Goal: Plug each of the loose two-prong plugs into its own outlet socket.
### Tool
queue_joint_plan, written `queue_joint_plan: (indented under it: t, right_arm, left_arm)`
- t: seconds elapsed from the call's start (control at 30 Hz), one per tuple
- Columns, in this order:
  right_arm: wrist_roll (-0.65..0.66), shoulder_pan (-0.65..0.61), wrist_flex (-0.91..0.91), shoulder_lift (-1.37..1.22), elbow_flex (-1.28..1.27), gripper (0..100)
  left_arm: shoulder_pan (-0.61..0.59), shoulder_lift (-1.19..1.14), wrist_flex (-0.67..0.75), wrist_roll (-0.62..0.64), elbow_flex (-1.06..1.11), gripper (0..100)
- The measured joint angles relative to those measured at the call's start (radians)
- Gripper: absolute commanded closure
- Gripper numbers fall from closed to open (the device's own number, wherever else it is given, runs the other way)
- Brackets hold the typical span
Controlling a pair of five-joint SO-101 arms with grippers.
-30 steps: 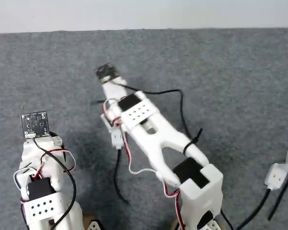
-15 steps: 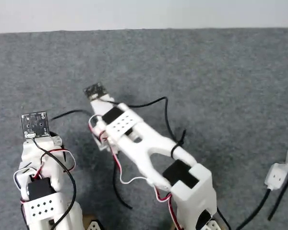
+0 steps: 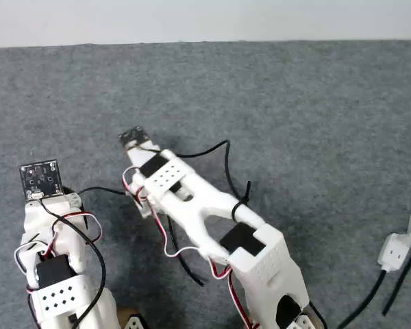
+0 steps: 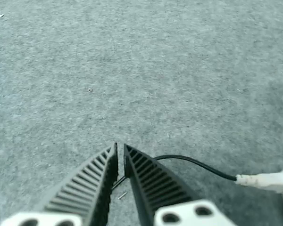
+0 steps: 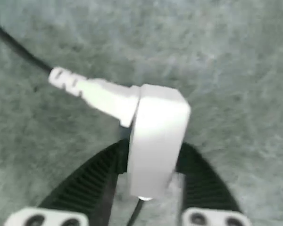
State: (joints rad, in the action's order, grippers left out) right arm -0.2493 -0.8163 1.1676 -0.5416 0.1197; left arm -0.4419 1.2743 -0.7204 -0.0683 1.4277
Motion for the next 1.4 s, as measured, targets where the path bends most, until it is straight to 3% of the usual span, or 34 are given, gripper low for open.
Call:
queue_joint_plan:
  t: [0.37, 0.73, 0.97, 1.27, 1.4]
  right_arm:
    - [0.037, 0.152, 0.129, 0.207, -0.057, 99.0]
    - [0.103, 0.485, 0.132, 0.723, -0.419, 99.1]
    - [0.115, 0.376, -0.049, 0.779, -0.618, 99.1]
    - [-0.034, 0.187, -0.203, 0.628, -0.638, 98.2]
    - [-0.081, 0.149, -0.262, 0.545, -0.638, 87.6]
  left_arm:
    - [0.000, 0.000, 0.000, 0.000, 0.000, 99]
    - [0.000, 0.000, 0.000, 0.000, 0.000, 99]
    - [0.043, 0.000, -0.066, 0.040, -0.002, 99]
    - [0.049, 0.000, -0.087, 0.068, -0.002, 99]
    - [0.049, -0.040, -0.087, 0.068, -0.012, 99]
